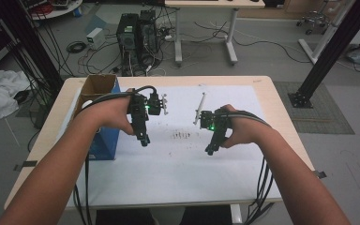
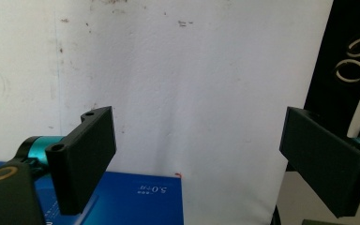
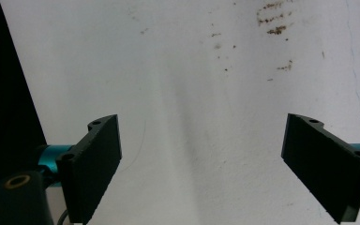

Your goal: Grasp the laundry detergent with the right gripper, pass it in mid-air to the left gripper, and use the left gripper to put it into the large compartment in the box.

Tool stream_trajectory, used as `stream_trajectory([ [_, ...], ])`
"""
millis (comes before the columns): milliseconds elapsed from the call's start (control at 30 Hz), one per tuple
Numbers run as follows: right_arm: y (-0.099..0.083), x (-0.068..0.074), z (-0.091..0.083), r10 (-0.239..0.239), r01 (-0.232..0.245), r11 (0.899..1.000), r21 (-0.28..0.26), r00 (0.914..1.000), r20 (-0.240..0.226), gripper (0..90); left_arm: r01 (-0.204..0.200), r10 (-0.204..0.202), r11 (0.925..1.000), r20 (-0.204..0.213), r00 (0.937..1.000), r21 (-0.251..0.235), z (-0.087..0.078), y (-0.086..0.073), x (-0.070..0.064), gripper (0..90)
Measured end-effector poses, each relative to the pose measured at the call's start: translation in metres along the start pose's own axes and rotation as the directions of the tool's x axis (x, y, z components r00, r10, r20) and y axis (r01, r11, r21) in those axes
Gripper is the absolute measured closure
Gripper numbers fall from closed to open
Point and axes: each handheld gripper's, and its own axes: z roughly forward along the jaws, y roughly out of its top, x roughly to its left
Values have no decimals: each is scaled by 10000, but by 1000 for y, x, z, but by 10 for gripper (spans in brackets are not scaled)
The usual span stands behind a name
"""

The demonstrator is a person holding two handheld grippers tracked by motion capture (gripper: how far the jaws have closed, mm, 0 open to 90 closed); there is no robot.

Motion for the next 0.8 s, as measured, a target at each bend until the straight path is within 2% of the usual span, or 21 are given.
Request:
stream_trajectory([
  [333,1,0,-3,1,-1,10000,-20,10000,51,116,11,-11,10000,13,10000,-85,-1,2,1,111],
  [800,2,0,-3,-56,57,10000,-9,10000,81,116,-53,52,10000,63,10000,39,0,3,-1,111],
])
